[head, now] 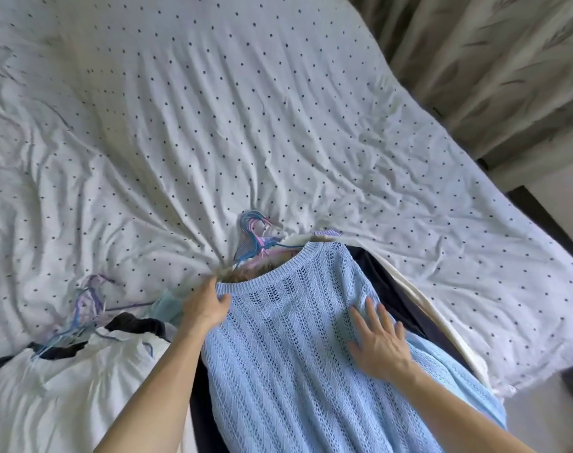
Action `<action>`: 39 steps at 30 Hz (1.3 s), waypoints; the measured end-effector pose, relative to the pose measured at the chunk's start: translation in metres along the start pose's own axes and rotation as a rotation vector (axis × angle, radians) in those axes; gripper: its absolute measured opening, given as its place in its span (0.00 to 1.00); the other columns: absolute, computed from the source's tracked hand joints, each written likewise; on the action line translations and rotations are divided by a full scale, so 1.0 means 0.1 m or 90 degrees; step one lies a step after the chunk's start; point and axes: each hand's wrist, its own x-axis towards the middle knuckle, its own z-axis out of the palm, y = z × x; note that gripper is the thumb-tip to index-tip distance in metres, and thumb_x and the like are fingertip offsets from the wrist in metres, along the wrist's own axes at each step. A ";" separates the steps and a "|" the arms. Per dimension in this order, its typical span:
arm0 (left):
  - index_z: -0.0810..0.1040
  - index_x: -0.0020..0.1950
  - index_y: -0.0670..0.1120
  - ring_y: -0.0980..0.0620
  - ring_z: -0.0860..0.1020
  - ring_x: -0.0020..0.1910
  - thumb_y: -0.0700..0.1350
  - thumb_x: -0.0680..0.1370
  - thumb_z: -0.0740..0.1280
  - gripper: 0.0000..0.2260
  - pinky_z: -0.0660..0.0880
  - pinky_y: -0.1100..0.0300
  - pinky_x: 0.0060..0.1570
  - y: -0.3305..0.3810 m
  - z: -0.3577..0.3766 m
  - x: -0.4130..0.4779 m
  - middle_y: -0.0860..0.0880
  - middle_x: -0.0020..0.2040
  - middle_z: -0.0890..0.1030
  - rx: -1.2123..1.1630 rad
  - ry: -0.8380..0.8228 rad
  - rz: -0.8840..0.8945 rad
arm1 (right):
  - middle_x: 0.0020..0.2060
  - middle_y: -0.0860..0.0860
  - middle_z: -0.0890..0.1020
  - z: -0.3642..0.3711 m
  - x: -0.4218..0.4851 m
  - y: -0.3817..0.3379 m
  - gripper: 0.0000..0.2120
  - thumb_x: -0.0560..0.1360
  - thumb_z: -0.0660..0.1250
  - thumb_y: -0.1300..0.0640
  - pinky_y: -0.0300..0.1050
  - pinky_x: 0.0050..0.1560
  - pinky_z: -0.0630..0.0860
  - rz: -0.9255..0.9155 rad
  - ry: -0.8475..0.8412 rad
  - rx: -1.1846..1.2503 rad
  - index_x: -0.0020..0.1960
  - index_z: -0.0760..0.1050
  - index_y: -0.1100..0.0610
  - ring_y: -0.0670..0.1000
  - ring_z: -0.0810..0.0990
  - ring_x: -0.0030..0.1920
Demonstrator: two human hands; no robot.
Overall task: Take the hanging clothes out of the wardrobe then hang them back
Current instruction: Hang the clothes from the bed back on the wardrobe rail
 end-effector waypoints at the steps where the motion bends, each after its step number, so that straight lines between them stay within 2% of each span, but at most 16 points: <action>1: 0.66 0.74 0.42 0.41 0.77 0.62 0.50 0.81 0.63 0.24 0.75 0.48 0.60 -0.01 0.03 0.03 0.40 0.67 0.76 0.007 0.006 0.004 | 0.78 0.52 0.31 -0.01 0.00 0.00 0.37 0.80 0.55 0.39 0.66 0.77 0.43 0.002 -0.001 0.006 0.80 0.36 0.44 0.57 0.34 0.79; 4: 0.75 0.64 0.39 0.39 0.78 0.58 0.46 0.81 0.63 0.15 0.75 0.47 0.56 0.00 0.06 0.04 0.38 0.60 0.79 0.018 0.061 0.030 | 0.78 0.50 0.33 -0.05 -0.01 0.04 0.36 0.80 0.56 0.39 0.63 0.78 0.43 0.001 -0.008 0.041 0.80 0.38 0.42 0.55 0.35 0.79; 7: 0.75 0.55 0.41 0.40 0.78 0.52 0.44 0.81 0.63 0.08 0.76 0.47 0.51 0.02 0.00 -0.03 0.40 0.53 0.79 0.028 0.088 0.034 | 0.79 0.49 0.36 -0.09 -0.04 0.07 0.34 0.80 0.56 0.39 0.62 0.78 0.43 -0.002 -0.013 0.062 0.80 0.41 0.39 0.54 0.37 0.80; 10: 0.75 0.54 0.42 0.38 0.78 0.53 0.44 0.80 0.64 0.07 0.75 0.46 0.51 0.04 -0.05 -0.16 0.39 0.53 0.78 -0.005 0.138 0.044 | 0.80 0.49 0.39 -0.11 -0.08 0.08 0.33 0.80 0.56 0.39 0.61 0.78 0.46 0.002 -0.009 0.068 0.80 0.44 0.40 0.54 0.40 0.80; 13: 0.74 0.53 0.43 0.39 0.79 0.52 0.47 0.79 0.64 0.08 0.73 0.50 0.47 0.11 -0.07 -0.35 0.40 0.52 0.81 -0.068 0.152 0.019 | 0.81 0.51 0.43 -0.13 -0.19 0.09 0.32 0.80 0.55 0.41 0.60 0.79 0.47 -0.012 0.007 0.070 0.80 0.47 0.42 0.55 0.42 0.80; 16: 0.76 0.53 0.46 0.39 0.80 0.51 0.51 0.77 0.65 0.10 0.72 0.51 0.46 0.20 -0.10 -0.63 0.40 0.51 0.83 -0.107 0.182 0.006 | 0.81 0.53 0.48 -0.08 -0.33 0.17 0.29 0.81 0.53 0.40 0.54 0.80 0.44 -0.014 0.012 0.086 0.80 0.52 0.44 0.53 0.45 0.80; 19: 0.78 0.48 0.50 0.41 0.81 0.48 0.53 0.75 0.67 0.08 0.74 0.52 0.45 0.33 -0.13 -0.99 0.44 0.46 0.84 -0.127 0.233 0.046 | 0.79 0.51 0.58 -0.10 -0.62 0.21 0.27 0.81 0.48 0.36 0.45 0.78 0.43 -0.033 0.051 0.128 0.76 0.63 0.45 0.49 0.52 0.80; 21: 0.76 0.44 0.52 0.41 0.81 0.44 0.55 0.74 0.66 0.08 0.73 0.53 0.41 0.49 -0.16 -1.29 0.46 0.41 0.84 -0.132 0.252 0.085 | 0.78 0.50 0.61 -0.18 -0.87 0.22 0.27 0.81 0.50 0.36 0.44 0.77 0.49 -0.035 0.070 0.187 0.75 0.64 0.47 0.49 0.57 0.79; 23: 0.75 0.42 0.52 0.41 0.81 0.41 0.57 0.73 0.65 0.09 0.72 0.54 0.38 0.73 -0.20 -1.63 0.47 0.37 0.82 -0.137 0.256 0.124 | 0.76 0.50 0.66 -0.26 -1.15 0.25 0.24 0.82 0.57 0.41 0.45 0.73 0.60 -0.025 0.095 0.280 0.74 0.66 0.49 0.50 0.66 0.75; 25: 0.71 0.39 0.54 0.43 0.80 0.38 0.60 0.70 0.60 0.10 0.73 0.54 0.37 0.99 -0.21 -1.99 0.50 0.32 0.80 -0.154 0.246 0.171 | 0.67 0.47 0.76 -0.32 -1.46 0.29 0.21 0.80 0.61 0.41 0.43 0.63 0.71 -0.022 0.156 0.423 0.68 0.72 0.48 0.48 0.77 0.65; 27: 0.69 0.37 0.54 0.48 0.79 0.35 0.61 0.68 0.59 0.10 0.74 0.55 0.37 1.29 -0.19 -2.34 0.53 0.30 0.78 -0.152 0.234 0.227 | 0.58 0.45 0.82 -0.44 -1.81 0.36 0.19 0.76 0.63 0.37 0.38 0.52 0.76 -0.019 0.246 0.597 0.61 0.75 0.46 0.44 0.82 0.57; 29: 0.68 0.37 0.55 0.51 0.78 0.35 0.61 0.68 0.59 0.11 0.74 0.56 0.37 1.64 -0.11 -2.71 0.54 0.30 0.77 -0.126 0.224 0.297 | 0.50 0.47 0.84 -0.61 -2.20 0.47 0.20 0.72 0.63 0.35 0.36 0.43 0.78 -0.011 0.358 0.754 0.58 0.76 0.45 0.44 0.84 0.49; 32: 0.66 0.35 0.56 0.52 0.77 0.35 0.63 0.67 0.56 0.12 0.70 0.57 0.36 2.24 0.08 -3.31 0.54 0.29 0.74 -0.072 0.213 0.433 | 0.46 0.46 0.85 -0.84 -2.83 0.76 0.13 0.75 0.64 0.41 0.46 0.44 0.79 0.004 0.516 0.900 0.54 0.78 0.46 0.46 0.84 0.42; 35: 0.69 0.38 0.54 0.49 0.78 0.39 0.62 0.67 0.56 0.13 0.66 0.57 0.36 2.95 0.33 -3.94 0.51 0.34 0.79 -0.019 0.210 0.561 | 0.42 0.46 0.86 -0.83 -3.50 1.27 0.10 0.81 0.63 0.51 0.42 0.39 0.77 0.049 0.700 0.993 0.49 0.79 0.55 0.46 0.84 0.37; 39: 0.75 0.43 0.50 0.49 0.78 0.37 0.60 0.70 0.60 0.15 0.69 0.58 0.35 3.81 0.81 -4.92 0.51 0.37 0.82 0.014 0.156 0.772 | 0.41 0.49 0.86 -0.54 -4.47 2.09 0.11 0.81 0.63 0.52 0.39 0.36 0.74 0.137 0.894 1.133 0.47 0.79 0.57 0.45 0.82 0.34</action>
